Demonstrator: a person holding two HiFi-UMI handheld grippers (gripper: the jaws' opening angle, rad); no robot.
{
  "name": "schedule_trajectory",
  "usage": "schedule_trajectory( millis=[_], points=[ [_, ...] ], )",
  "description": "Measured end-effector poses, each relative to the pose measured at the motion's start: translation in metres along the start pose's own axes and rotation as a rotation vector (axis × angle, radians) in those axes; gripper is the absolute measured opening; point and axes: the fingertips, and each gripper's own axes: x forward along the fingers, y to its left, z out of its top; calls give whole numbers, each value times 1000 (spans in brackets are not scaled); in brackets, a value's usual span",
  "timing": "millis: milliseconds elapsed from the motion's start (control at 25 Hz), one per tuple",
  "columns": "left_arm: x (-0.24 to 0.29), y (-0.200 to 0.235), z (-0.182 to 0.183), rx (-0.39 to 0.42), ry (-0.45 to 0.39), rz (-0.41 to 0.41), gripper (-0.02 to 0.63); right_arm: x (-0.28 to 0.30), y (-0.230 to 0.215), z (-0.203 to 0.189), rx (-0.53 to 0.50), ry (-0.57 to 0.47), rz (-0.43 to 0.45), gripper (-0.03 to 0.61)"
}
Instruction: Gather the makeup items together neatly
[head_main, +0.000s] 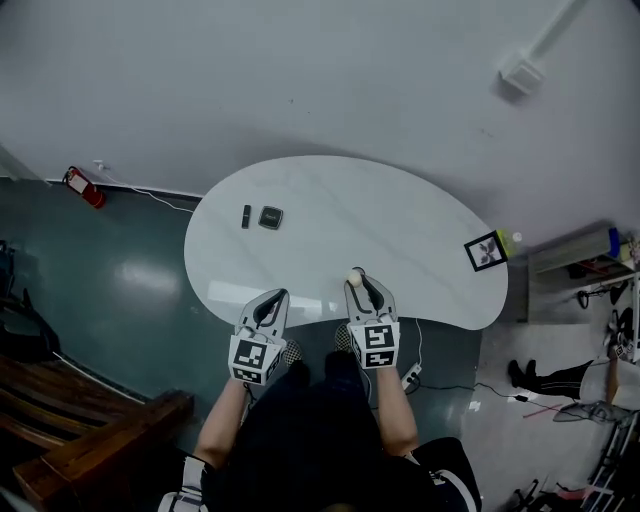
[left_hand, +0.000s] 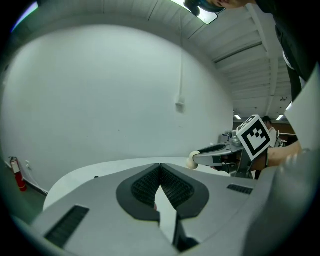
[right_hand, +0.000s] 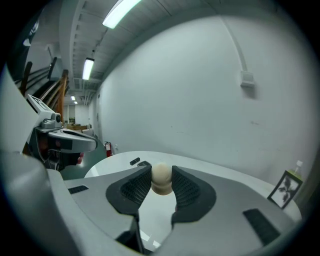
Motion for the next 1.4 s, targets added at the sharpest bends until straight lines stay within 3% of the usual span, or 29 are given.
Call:
schedule_trajectory(
  millis=[480,840,1400],
  points=[
    [71,-59,7,28,34,-81,17,-21,-95,-34,52,37,-94,144],
    [109,-76,-5,2,78,-43,17,-1,-126,-66,61,100,-26,144],
    [140,-60,-47,-64,167,51,17,48,-136,-127,63,221,68,144]
  ],
)
